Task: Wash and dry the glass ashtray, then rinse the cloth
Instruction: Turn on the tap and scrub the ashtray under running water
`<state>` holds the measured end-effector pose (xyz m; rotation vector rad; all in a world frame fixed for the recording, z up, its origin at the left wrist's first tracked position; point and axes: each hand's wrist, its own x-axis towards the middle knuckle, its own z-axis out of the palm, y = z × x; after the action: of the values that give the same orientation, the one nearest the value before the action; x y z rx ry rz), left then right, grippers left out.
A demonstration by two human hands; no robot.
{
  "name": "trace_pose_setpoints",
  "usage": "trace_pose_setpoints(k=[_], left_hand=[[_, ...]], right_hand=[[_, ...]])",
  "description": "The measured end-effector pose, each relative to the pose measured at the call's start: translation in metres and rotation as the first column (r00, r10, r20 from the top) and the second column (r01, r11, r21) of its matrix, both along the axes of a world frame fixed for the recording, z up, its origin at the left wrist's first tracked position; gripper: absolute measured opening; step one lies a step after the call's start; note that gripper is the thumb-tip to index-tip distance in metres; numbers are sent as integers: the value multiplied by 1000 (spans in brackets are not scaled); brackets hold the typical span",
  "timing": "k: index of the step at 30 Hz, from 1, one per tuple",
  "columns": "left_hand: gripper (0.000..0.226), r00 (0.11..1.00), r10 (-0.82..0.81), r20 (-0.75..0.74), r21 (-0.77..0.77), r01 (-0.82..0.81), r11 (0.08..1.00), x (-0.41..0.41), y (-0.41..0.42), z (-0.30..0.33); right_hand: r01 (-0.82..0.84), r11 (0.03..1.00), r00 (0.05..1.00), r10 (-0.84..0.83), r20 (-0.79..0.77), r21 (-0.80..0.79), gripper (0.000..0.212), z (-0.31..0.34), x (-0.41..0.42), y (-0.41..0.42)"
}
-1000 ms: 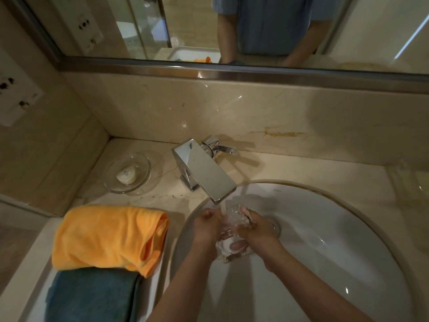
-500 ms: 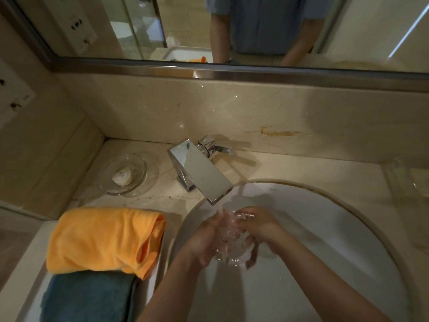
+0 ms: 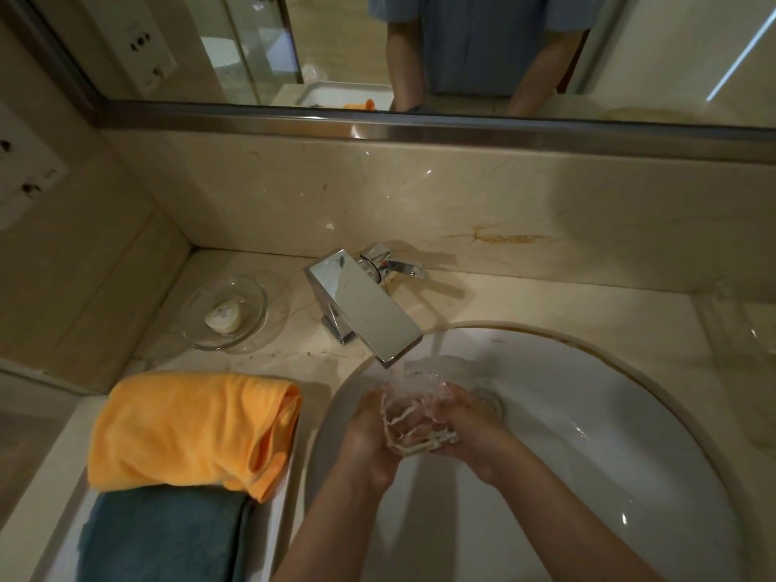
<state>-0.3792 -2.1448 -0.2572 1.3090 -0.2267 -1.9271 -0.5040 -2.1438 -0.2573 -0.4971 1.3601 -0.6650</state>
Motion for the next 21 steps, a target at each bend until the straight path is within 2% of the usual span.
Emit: trace_pose_setpoints(k=[2,6,8,11,14,17,21], left_hand=[[41,998,7,62,5,-8,1000,1,5,4],[38,977,13,212,-75,3,997,-1,10,9],[38,966,8,259,-97,18,995,-3,12,13],[38,950,-11,311,-68,34,997,-3,16,16],[33,966,0,259,-37,10,999,0,20,16],[23,992,65,109,56,-72,996,2,21,19],[15,995,83,-58,196,-70,978,1,8,15]], right_hand=[[-7,1000,999,6,39,20,44,-3,-2,2],[-38,998,989,30,147,49,27,-6,-1,6],[-26,997,974,8,227,78,26,-8,1,8],[-50,994,972,25,232,100,24,-8,2,10],[-78,995,986,69,151,57,21,-6,-1,16],[-68,997,994,65,87,24,18,-2,-6,17],[-46,999,999,45,-8,-30,19,7,-8,9]])
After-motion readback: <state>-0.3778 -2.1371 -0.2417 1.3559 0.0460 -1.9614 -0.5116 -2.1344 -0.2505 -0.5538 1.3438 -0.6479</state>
